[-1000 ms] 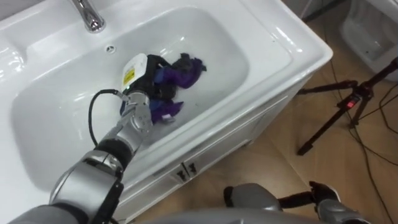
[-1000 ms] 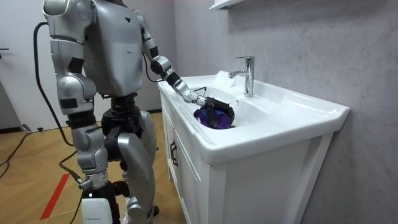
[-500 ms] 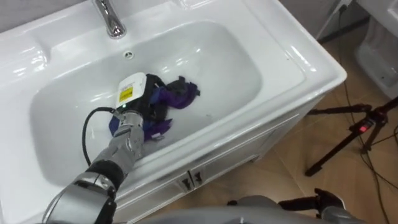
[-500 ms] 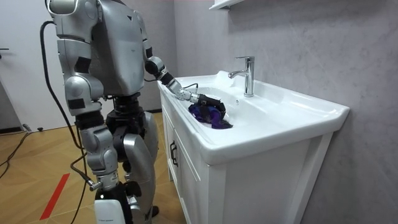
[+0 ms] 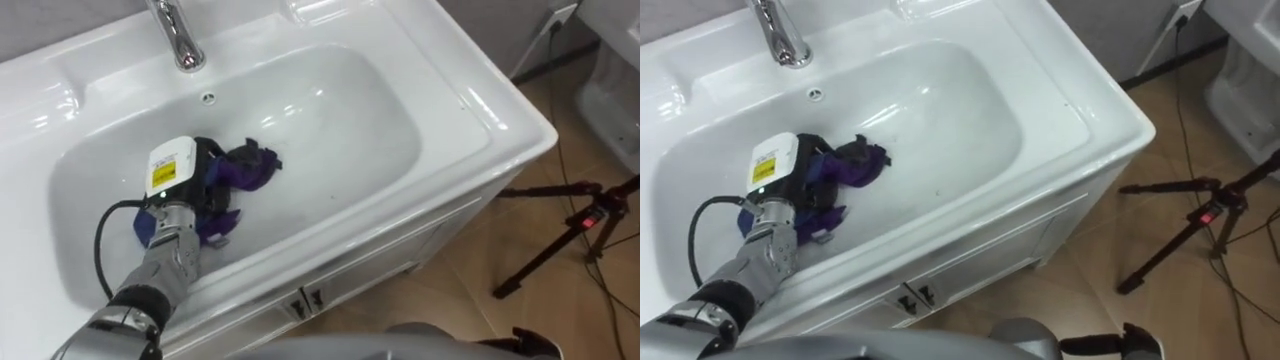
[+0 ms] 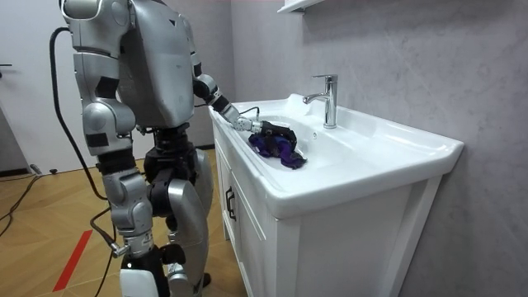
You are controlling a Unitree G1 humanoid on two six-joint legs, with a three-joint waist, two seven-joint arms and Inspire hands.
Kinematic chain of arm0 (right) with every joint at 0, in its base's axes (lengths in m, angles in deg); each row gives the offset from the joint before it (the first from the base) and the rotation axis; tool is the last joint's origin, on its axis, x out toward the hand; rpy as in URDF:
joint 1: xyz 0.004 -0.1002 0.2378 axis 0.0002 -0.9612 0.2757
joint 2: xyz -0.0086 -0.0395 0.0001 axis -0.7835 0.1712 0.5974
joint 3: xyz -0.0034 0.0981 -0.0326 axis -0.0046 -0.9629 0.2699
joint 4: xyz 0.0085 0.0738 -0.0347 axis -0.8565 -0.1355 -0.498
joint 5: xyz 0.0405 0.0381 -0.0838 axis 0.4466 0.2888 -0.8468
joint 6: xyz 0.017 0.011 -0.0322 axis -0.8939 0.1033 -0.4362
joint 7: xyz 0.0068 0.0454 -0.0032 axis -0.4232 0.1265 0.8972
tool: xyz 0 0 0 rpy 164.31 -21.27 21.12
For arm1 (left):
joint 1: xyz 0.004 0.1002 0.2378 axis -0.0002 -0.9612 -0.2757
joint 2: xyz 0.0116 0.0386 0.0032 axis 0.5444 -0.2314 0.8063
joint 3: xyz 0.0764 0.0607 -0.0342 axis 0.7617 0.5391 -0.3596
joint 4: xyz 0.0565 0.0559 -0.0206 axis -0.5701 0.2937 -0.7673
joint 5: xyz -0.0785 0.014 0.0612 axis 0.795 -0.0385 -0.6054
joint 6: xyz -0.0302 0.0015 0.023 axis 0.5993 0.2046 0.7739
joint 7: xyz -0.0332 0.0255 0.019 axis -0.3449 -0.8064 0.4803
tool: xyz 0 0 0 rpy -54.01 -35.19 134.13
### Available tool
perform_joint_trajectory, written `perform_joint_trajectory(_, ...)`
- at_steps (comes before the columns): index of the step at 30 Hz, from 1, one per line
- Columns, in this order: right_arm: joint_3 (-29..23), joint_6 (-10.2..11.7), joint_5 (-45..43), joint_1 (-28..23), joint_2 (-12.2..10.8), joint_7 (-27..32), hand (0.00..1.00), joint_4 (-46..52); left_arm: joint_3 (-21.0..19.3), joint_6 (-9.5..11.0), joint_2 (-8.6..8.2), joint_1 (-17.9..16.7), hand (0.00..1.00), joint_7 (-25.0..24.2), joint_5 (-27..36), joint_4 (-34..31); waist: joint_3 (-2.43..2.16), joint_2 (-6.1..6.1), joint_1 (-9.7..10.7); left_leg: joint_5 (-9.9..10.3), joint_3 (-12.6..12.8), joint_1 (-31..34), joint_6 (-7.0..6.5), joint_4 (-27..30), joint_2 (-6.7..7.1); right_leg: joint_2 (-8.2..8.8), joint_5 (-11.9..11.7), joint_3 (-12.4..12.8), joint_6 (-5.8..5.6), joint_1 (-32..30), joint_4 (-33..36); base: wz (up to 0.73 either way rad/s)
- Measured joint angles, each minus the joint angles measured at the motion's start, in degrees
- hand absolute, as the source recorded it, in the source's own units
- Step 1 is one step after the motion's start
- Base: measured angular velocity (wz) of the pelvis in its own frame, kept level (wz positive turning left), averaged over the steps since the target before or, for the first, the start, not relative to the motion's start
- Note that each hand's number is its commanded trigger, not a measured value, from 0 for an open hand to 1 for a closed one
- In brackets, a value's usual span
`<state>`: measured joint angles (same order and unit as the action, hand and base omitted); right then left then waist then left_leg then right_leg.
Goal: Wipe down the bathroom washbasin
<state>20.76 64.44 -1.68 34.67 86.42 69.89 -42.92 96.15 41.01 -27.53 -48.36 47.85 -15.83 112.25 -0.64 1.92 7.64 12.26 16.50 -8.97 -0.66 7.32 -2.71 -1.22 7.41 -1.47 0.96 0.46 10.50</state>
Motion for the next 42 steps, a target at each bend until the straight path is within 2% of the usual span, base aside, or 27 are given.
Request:
perform_joint_trajectory(3,-0.6,0.0,-0.4,0.1,0.0,0.0,0.00,0.0,-1.0,-0.1,0.01,-0.6,1.00,0.3,0.0,-0.1,-0.01,0.16,0.0,0.0,-1.2,-0.5,0.00,0.0,-0.01,-0.03,0.1,-0.3,0.07,0.8,-0.1,0.06)
perform_joint_trajectory(7,-0.5,0.0,-0.5,0.1,0.0,0.0,0.00,0.2,-1.5,-1.5,-0.32,-1.6,1.00,0.1,0.3,-1.7,-0.04,0.78,0.0,0.0,-2.9,-0.6,0.00,0.0,-0.02,-0.04,0.1,-0.7,0.10,1.0,0.0,0.04)
perform_joint_trajectory(11,-0.5,0.1,-0.7,-0.6,0.0,-0.1,0.00,0.6,-1.6,-2.2,-0.64,-1.7,1.00,-0.7,0.3,-2.1,0.00,0.91,0.0,0.0,-4.6,-1.3,0.00,0.0,-0.03,0.09,0.1,-1.9,0.10,2.4,-0.5,0.14)
perform_joint_trajectory(13,-0.5,0.1,-0.6,-0.6,0.0,0.0,0.00,0.8,-2.5,-3.7,-0.61,-2.8,1.00,-2.1,0.9,-5.9,-0.01,1.08,0.0,0.0,-4.8,-1.5,0.01,0.0,-0.01,0.13,0.1,-2.1,0.10,2.9,-0.9,0.07)
perform_joint_trajectory(18,-0.5,0.2,-0.2,-0.2,-0.3,0.0,0.00,0.5,-6.3,-4.7,-0.56,-4.7,1.00,-2.2,2.0,-11.0,0.00,1.27,-0.2,0.1,-5.9,-0.5,0.15,0.1,-0.02,0.38,0.1,-3.7,0.10,2.5,-1.0,0.16)
perform_joint_trajectory(23,-0.4,0.5,-0.2,0.1,-0.8,0.6,0.00,0.4,-8.2,-5.4,-0.59,-6.3,1.00,-1.8,3.5,-17.4,0.47,0.67,-0.5,0.0,-7.3,0.0,0.25,0.4,0.29,1.03,0.3,-5.6,-0.08,2.5,-0.9,0.22)
perform_joint_trajectory(25,-0.4,0.5,-0.2,0.0,-0.9,0.6,0.00,0.4,-8.2,-5.6,-0.58,-6.7,1.00,-1.8,4.2,-20.2,0.74,0.07,-1.7,0.0,-7.8,0.6,0.28,0.4,0.42,1.32,0.3,-6.4,-0.16,2.5,-0.9,0.17)
perform_joint_trajectory(29,-0.4,0.6,-0.7,-0.1,-0.9,0.6,0.00,0.4,-8.2,-6.2,-0.56,-7.3,1.00,-1.7,4.2,-22.4,0.53,-0.24,-2.0,0.0,-8.6,0.7,0.28,0.5,0.47,1.52,0.3,-6.9,-0.32,2.6,-0.9,0.10)
perform_joint_trajectory(36,-0.4,1.5,-1.9,-0.1,-0.7,0.6,0.00,0.4,-8.2,-6.0,-0.52,-7.4,1.00,1.2,4.2,-25.8,0.59,1.05,-1.9,0.0,-9.5,0.4,0.31,0.6,0.64,1.67,0.3,-8.0,-0.37,3.5,-0.9,0.07)
perform_joint_trajectory(39,-0.4,1.6,-1.7,-0.3,-0.7,0.3,0.00,-0.3,-8.3,-6.0,-0.44,-7.4,1.00,2.8,4.7,-27.5,0.23,1.65,-1.8,0.0,-10.4,0.4,0.35,0.6,0.79,1.76,0.5,-8.2,-0.43,3.7,-0.9,0.07)
perform_joint_trajectory(42,-0.5,1.6,-1.7,-0.3,-0.7,-0.2,0.00,-0.7,-8.3,-5.8,-0.37,-7.4,1.00,3.6,4.7,-28.5,0.36,1.89,-1.7,-0.1,-10.8,0.1,0.36,0.6,0.92,1.87,0.7,-8.3,-0.52,4.2,-1.0,0.09)
